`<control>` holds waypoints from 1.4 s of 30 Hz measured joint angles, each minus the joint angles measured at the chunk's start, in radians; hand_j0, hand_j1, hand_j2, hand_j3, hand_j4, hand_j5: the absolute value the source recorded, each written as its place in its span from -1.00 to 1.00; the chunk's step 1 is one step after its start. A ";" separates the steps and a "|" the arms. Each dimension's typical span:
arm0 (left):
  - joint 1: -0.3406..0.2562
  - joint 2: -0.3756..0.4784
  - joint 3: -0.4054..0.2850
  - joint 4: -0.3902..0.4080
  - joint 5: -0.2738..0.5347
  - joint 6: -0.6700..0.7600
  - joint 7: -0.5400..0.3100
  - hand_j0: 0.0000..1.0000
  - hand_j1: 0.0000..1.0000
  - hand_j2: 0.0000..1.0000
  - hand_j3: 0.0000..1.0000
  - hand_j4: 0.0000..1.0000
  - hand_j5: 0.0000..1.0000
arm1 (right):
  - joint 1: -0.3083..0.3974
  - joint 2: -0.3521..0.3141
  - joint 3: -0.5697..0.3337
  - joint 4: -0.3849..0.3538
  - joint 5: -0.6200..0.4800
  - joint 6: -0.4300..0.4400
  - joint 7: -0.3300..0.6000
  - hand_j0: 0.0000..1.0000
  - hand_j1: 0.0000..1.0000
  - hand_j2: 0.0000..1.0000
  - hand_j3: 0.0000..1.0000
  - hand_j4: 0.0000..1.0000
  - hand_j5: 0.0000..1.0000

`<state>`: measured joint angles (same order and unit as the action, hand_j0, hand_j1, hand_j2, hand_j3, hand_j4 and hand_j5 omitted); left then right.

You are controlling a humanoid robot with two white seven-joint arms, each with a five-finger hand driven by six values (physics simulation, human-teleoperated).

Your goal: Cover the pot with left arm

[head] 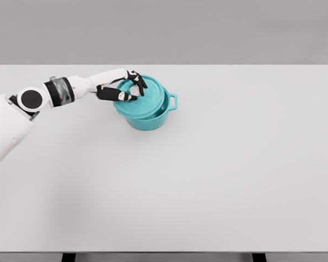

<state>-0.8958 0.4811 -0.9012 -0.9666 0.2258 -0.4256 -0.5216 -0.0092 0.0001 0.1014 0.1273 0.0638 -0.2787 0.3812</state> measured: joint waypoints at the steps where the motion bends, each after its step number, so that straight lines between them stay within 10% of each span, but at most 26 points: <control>1: 0.000 -0.004 -0.001 0.003 0.000 0.000 0.000 -0.20 -0.20 -0.20 -0.20 -0.20 -0.20 | 0.000 0.000 0.000 0.000 0.000 0.000 0.000 1.00 1.00 1.00 1.00 1.00 1.00; 42: 0.002 -0.063 -0.001 0.073 -0.020 -0.012 0.005 -0.19 -0.19 -0.19 -0.19 -0.19 -0.19 | 0.000 0.000 0.000 0.000 0.000 0.000 0.000 1.00 1.00 1.00 1.00 1.00 1.00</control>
<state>-0.8943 0.4182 -0.9024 -0.8938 0.2058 -0.4380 -0.5161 -0.0092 0.0001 0.1014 0.1273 0.0638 -0.2787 0.3814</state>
